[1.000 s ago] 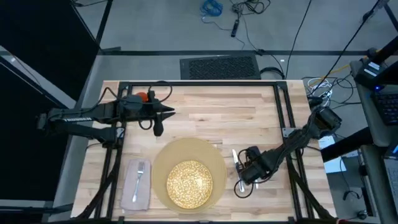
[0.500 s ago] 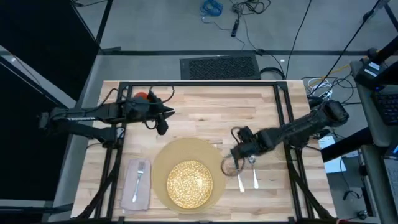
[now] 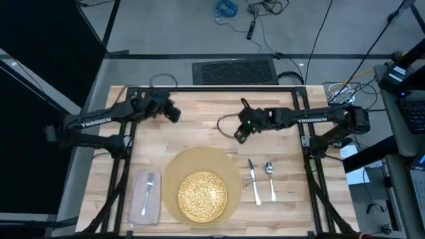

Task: Set table place
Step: Put the orange cup to the top right of the light brown mat

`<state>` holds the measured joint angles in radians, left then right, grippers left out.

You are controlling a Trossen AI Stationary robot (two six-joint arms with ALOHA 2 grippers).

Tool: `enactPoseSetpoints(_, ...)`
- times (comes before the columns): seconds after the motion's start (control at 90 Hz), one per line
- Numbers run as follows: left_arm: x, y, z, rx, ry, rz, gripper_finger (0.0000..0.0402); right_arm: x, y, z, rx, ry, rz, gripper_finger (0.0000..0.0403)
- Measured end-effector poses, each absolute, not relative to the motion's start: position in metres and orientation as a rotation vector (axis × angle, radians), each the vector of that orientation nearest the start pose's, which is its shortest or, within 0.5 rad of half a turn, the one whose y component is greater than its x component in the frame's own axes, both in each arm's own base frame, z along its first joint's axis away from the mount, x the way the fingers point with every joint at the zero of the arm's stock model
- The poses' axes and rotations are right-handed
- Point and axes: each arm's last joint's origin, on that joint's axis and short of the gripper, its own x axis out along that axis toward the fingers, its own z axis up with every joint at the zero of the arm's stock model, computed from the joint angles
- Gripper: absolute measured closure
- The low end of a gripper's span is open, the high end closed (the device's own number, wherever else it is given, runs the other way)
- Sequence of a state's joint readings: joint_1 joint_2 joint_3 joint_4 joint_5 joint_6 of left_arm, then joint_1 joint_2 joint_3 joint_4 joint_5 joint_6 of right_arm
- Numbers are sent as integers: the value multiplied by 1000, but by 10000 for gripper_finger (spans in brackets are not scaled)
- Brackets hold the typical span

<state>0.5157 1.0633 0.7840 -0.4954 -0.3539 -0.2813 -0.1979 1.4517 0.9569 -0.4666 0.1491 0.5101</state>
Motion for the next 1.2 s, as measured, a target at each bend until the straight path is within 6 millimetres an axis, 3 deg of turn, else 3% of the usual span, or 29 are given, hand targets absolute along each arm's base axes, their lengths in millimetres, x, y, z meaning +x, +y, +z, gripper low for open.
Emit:
enactPoseSetpoints(0.222, 146, 145, 255, -408, 780, 1142, 338, 282, -70, 218, 479, 872, -558, 291)
enactPoseSetpoints(0.533, 119, 148, 244, -540, 944, 1273, 338, 286, -68, 207, 457, 924, -537, 291)
enactPoseSetpoints(1.2, 116, 149, 228, -644, 1090, 1358, 338, 291, -50, 203, 421, 959, -483, 291)
